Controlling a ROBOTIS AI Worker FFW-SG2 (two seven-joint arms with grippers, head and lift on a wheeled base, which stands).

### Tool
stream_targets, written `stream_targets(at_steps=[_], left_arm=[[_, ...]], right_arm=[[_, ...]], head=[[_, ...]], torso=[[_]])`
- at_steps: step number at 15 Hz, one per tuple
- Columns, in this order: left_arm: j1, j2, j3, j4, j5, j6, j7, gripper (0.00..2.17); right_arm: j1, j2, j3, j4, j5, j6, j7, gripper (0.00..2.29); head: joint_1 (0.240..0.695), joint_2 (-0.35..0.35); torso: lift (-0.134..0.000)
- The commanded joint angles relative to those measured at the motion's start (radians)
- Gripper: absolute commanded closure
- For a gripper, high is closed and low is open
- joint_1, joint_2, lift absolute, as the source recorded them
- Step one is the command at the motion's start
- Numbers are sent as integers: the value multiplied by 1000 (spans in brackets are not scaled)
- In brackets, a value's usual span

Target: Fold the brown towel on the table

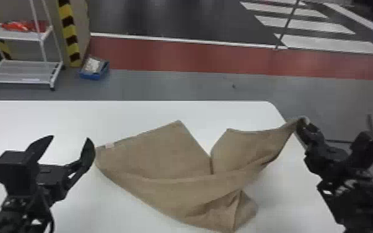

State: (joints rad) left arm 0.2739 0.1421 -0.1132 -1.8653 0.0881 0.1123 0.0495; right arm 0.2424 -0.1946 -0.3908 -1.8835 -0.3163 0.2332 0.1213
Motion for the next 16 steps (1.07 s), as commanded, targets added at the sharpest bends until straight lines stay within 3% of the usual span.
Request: stream_targets(at_steps=[1,3,7,10,13,16], left_arm=[[-24,1,-23,32,-5,7,-2,201],[-59,-3,-46,77,-4,34,-28,201],[-168,-7,-106,202,1,80,-105,329],[-240,-10,-112,311,13,80,-106,329],[-269,-9,-102,376,13,80,-105,515],[-257,-4,-83,371,13,111,-100,515]], right_arm=[[-29,0,-43,15,-9,73,-37,1565],[-32,11,-34,7,13,122,-42,1565],[-31,20,53,-19,46,128,-42,1565],[-31,21,121,-34,82,134,-37,1565],[-22,21,121,-71,85,162,-34,1565],[-25,21,118,-74,86,177,-34,1565]], head=[[695,-249],[695,-303],[695,-319],[695,-296],[695,-253],[695,-237]], torso=[[-110],[-110],[-110],[-110],[-110],[-110]])
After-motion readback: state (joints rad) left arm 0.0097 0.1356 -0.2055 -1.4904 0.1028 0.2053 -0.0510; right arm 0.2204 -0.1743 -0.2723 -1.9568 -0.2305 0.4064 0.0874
